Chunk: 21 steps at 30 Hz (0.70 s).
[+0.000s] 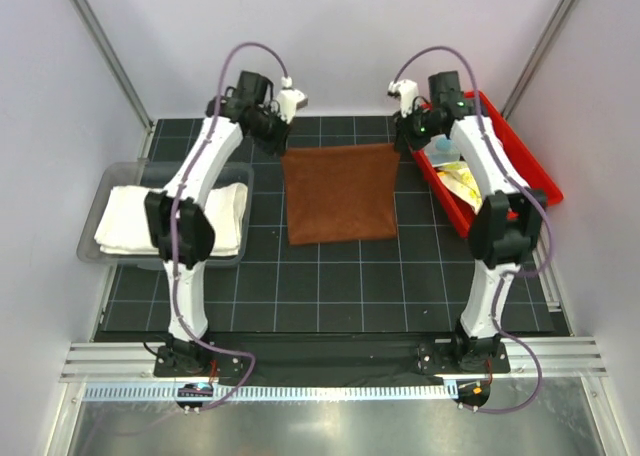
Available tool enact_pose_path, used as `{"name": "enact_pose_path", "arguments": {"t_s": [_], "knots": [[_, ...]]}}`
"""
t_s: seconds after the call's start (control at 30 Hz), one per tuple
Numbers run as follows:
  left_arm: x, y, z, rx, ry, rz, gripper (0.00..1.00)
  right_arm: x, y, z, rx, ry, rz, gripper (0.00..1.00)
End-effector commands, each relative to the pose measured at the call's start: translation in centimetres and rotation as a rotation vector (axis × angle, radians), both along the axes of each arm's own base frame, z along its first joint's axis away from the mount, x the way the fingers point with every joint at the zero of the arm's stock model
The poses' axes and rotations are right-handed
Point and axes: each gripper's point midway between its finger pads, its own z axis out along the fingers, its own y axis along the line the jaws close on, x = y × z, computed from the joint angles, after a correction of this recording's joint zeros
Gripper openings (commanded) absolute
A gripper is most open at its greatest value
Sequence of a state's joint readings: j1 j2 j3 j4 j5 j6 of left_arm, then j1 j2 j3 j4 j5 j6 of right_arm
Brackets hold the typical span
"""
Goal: Fold and stack the towels
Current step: Fold the towel
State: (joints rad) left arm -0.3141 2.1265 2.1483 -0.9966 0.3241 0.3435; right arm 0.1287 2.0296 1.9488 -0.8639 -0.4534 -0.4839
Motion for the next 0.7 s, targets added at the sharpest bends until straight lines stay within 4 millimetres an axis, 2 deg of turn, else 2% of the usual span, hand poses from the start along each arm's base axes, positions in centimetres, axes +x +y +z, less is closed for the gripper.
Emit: {"name": "enact_pose_path", "arguments": {"t_s": [0.0, 0.07, 0.13, 0.17, 0.2, 0.23, 0.27, 0.3, 0.33, 0.37, 0.4, 0.43, 0.47, 0.5, 0.53, 0.6, 0.63, 0.67], "knots": [[-1.8, 0.6, 8.4, -0.064, -0.162, 0.011, 0.00, -0.3, -1.0, 8.4, 0.053, -0.216, -0.116, 0.01], [-2.9, 0.5, 9.0, -0.070, -0.155, 0.009, 0.00, -1.0, -0.9, 11.8, 0.099, -0.304, -0.155, 0.01], [-3.9, 0.6, 10.0, -0.053, -0.170, 0.020, 0.00, -2.0, -0.6, 12.8, 0.162, -0.313, -0.201, 0.01], [-4.7, 0.7, 9.6, -0.037, -0.151, 0.023, 0.00, -2.6, -0.4, 13.3, 0.175, -0.323, -0.209, 0.01], [-5.2, 0.9, 9.3, -0.023, -0.141, 0.028, 0.00, -4.0, -0.5, 14.1, 0.184, -0.334, -0.220, 0.01], [-6.1, 1.4, 10.5, -0.017, -0.171, 0.040, 0.00, -4.7, -0.6, 14.2, 0.182, -0.331, -0.219, 0.01], [-6.4, 1.4, 10.8, -0.025, -0.187, 0.044, 0.00, -5.5, -0.9, 13.9, 0.169, -0.320, -0.230, 0.01], [-7.3, 1.6, 10.0, -0.031, -0.156, 0.054, 0.00, -7.1, -1.2, 14.2, 0.157, -0.304, -0.231, 0.01], [-8.0, 1.6, 10.3, -0.045, -0.156, 0.056, 0.00, -8.0, -1.4, 14.4, 0.145, -0.303, -0.226, 0.01], [-9.4, 1.3, 11.6, -0.078, -0.172, 0.041, 0.00, -8.9, -1.4, 14.3, 0.134, -0.295, -0.223, 0.01], [-10.4, 1.1, 11.1, -0.082, -0.150, 0.038, 0.00, -10.2, -1.3, 13.3, 0.121, -0.262, -0.215, 0.01], [-11.3, 0.9, 11.1, -0.086, -0.142, 0.033, 0.00, -11.7, -1.4, 14.5, 0.129, -0.290, -0.210, 0.01], [-12.7, 0.4, 12.2, -0.081, -0.182, 0.024, 0.00, -12.8, -1.2, 13.8, 0.127, -0.266, -0.201, 0.01], [-13.5, 0.2, 12.3, -0.076, -0.184, 0.023, 0.00, -14.3, -0.8, 13.6, 0.126, -0.247, -0.182, 0.01], [-14.8, -0.1, 12.0, -0.073, -0.158, 0.013, 0.00, -15.9, -0.7, 14.7, 0.134, -0.278, -0.173, 0.01], [-16.9, -0.9, 12.9, -0.076, -0.175, -0.005, 0.00, -17.8, -0.6, 14.4, 0.112, -0.290, -0.176, 0.01], [-17.4, -1.0, 12.8, -0.080, -0.169, 0.015, 0.00, -18.8, -0.9, 15.4, 0.119, -0.325, -0.185, 0.01], [-17.7, -0.9, 13.0, -0.079, -0.176, 0.027, 0.00, -19.2, -1.1, 15.5, 0.121, -0.326, -0.192, 0.01]]}}
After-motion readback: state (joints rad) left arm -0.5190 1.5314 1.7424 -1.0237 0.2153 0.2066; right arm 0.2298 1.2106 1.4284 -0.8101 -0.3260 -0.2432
